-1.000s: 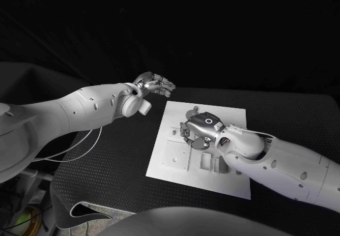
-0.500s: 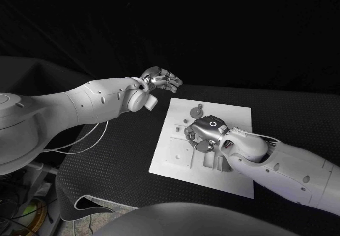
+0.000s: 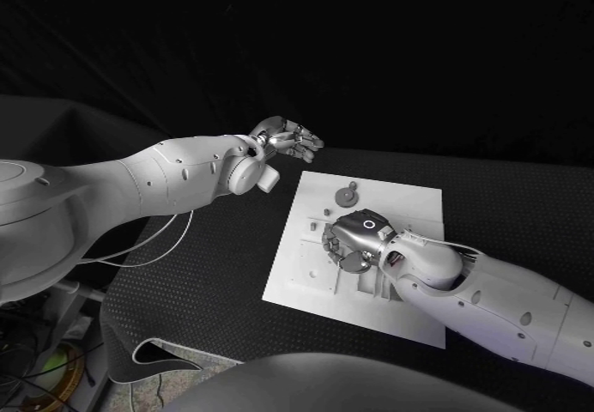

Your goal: Assemble the parts on the task board

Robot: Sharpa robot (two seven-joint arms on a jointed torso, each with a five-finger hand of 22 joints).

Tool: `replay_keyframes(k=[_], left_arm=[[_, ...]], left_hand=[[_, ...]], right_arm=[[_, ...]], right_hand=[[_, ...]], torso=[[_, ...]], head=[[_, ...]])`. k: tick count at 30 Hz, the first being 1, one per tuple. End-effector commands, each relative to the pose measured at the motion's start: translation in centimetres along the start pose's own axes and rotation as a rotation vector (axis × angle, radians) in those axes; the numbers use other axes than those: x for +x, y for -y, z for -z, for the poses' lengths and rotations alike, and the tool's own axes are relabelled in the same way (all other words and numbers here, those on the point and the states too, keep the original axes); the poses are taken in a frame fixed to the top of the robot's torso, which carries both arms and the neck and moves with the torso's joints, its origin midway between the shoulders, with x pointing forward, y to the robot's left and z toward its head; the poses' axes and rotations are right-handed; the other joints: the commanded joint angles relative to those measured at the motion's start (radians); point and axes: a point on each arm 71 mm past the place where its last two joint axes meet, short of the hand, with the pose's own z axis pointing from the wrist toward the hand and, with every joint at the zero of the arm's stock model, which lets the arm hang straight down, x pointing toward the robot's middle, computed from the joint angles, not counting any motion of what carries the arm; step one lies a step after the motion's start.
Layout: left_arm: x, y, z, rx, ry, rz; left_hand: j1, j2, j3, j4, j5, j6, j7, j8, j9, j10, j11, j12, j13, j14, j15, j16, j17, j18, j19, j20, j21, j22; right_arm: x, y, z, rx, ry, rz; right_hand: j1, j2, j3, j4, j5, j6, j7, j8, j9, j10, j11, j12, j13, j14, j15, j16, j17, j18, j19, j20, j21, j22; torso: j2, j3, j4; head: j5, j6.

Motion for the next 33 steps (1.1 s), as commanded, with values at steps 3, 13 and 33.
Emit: replay_keyframes(k=[3,13,33], left_arm=[[0.1,0.2,0.0,0.014,-0.004,-0.002],[-0.1,0.2,0.0,0.01,-0.001,-0.004],[0.1,0.2,-0.1,0.012,-0.004,-0.004]], left_hand=[[0.009,0.001,-0.006,0.002,-0.002,-0.006,-0.002,-0.001,-0.001,0.003,0.001,-0.006,-0.002,0.002,0.003,-0.003,0.002,0.013,-0.001,0.002,-0.002,-0.001],[0.008,0.0,-0.007,0.003,-0.002,-0.006,-0.001,-0.002,-0.002,0.003,0.001,-0.006,-0.003,0.003,0.003,-0.004,0.003,0.013,-0.001,0.002,-0.001,-0.002],[0.007,0.0,-0.007,0.002,-0.002,-0.006,-0.001,-0.002,-0.002,0.003,0.001,-0.006,-0.005,0.004,0.003,-0.006,0.005,0.013,-0.001,0.002,-0.001,-0.003]], right_arm=[[0.2,-0.4,0.1,-0.019,-0.018,0.002],[0.1,-0.7,0.1,-0.029,-0.018,-0.001],[1.1,-0.2,0.1,-0.015,-0.054,0.005]], right_hand=[[-0.001,0.009,0.005,0.001,0.005,0.001,0.003,0.002,0.001,0.005,0.004,0.005,0.001,0.004,-0.004,-0.002,0.002,0.101,0.001,-0.008,0.006,0.017],[-0.001,0.01,0.005,0.0,0.005,0.001,0.003,0.002,0.002,0.005,0.004,0.004,0.001,0.004,-0.004,-0.003,0.002,0.101,0.002,-0.009,0.006,0.017],[-0.003,0.011,0.004,-0.001,0.005,0.001,0.004,0.001,0.002,0.005,0.004,0.003,0.001,0.004,-0.004,-0.003,0.003,0.101,0.002,-0.009,0.006,0.016]], torso=[[0.001,-0.0002,0.0005],[0.0,-0.0002,0.0001],[0.0,-0.0008,0.0004]], head=[[0.004,0.0],[0.008,0.0],[0.011,0.0]])
